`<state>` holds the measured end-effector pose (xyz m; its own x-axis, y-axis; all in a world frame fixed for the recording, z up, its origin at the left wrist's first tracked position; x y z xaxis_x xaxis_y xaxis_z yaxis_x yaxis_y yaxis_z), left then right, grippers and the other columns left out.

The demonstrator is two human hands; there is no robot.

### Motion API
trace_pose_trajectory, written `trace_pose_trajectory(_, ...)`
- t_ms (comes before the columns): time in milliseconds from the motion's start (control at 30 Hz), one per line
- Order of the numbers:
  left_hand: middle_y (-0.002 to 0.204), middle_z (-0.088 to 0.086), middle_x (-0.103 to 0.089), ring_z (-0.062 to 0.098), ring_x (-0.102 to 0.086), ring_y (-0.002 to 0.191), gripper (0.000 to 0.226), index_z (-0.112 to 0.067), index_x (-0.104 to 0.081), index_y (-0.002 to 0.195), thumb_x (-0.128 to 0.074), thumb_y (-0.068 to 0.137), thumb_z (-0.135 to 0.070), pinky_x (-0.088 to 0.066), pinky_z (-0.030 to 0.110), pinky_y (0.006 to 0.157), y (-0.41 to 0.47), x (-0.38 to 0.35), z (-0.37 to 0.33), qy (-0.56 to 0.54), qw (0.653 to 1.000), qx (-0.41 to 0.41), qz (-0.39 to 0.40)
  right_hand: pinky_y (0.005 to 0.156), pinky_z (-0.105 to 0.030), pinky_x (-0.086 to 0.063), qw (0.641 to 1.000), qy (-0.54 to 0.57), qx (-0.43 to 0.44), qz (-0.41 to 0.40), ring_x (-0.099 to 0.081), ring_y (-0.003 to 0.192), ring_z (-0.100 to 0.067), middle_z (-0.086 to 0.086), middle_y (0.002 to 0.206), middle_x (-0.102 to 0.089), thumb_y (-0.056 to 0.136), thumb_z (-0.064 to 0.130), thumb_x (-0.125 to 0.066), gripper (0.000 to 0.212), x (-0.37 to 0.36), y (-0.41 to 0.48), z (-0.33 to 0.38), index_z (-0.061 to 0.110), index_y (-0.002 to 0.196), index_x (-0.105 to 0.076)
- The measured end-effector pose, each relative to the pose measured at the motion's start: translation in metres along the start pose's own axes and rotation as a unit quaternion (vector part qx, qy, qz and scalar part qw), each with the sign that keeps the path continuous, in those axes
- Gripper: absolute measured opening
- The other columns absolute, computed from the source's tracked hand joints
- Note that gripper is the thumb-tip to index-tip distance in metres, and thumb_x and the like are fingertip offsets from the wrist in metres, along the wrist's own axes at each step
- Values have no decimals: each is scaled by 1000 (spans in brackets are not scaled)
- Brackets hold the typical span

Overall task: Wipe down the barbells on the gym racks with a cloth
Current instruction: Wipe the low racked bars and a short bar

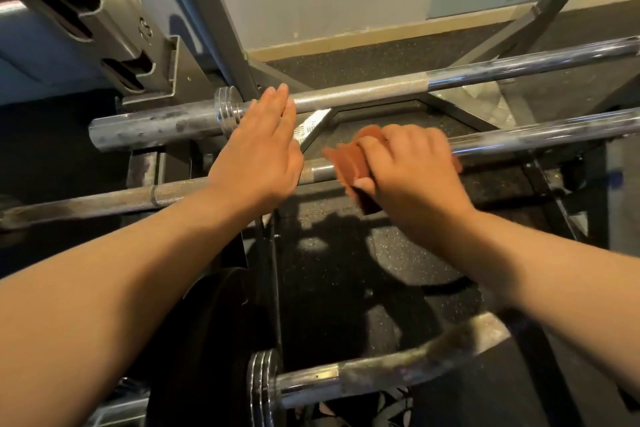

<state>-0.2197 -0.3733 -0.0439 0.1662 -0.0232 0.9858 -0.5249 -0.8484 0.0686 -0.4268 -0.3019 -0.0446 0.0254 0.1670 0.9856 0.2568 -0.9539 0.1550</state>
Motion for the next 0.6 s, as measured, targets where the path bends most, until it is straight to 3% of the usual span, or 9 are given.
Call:
trace_pose_trajectory(167,168,13,-14,24,-9,156,63,-2,-23,158,-22,103,-33,-7,40,128,-1,0,0,15,1000,6,-12,79,-49,-47,997,4,58,-43,-60,92,-37,-19,113,-63,106,51,-38,55,-6,18,40,5,125,-62)
trace_pose_trajectory(300,166,15,-20,27,-15,155,61,0,-27,156,-26,103,-31,-14,45,127,-2,0,-4,8,1000,14,-22,83,-46,-42,995,17,94,-24,-55,101,-33,-11,123,-58,107,49,-27,53,-2,-6,-30,13,136,-52)
trace_pose_trajectory(367,166,17,-20,29,-16,155,61,1,-27,156,-26,104,-31,-13,44,127,-1,1,-6,15,1000,14,-14,83,-46,-41,998,9,41,-38,-55,102,-34,-10,118,-57,106,49,-26,50,2,-24,-81,14,130,-53)
trace_pose_trajectory(467,166,21,-18,32,-14,154,64,3,-24,157,-26,105,-35,-8,42,127,6,7,-12,36,999,-10,17,83,-49,-40,990,41,-123,-50,-52,91,-34,-11,102,-58,108,45,-22,47,8,-42,-134,15,111,-58)
trace_pose_trajectory(533,166,20,-15,31,-11,155,63,2,-22,157,-27,107,-35,-4,40,127,15,7,-28,19,999,-40,30,89,-49,-40,969,27,-232,-78,-50,85,-31,-12,93,-60,108,39,-25,45,14,-34,-126,14,98,-62)
trace_pose_trajectory(600,169,16,-8,26,-3,156,64,-1,-17,159,-27,108,-37,0,36,126,28,1,-51,-14,998,-50,41,89,-50,-41,967,-18,-247,-55,-51,81,-30,-8,83,-58,102,33,-21,47,17,-12,-84,18,82,-60)
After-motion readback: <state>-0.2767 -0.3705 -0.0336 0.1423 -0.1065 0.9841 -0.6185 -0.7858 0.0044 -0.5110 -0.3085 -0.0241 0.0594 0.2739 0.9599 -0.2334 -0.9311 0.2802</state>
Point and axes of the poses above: each hand's wrist, its own y-axis towards the middle knuckle, its own x-axis out of the back of the hand, z = x × y, the point moved 3 cm from there along y, towards the middle knuckle
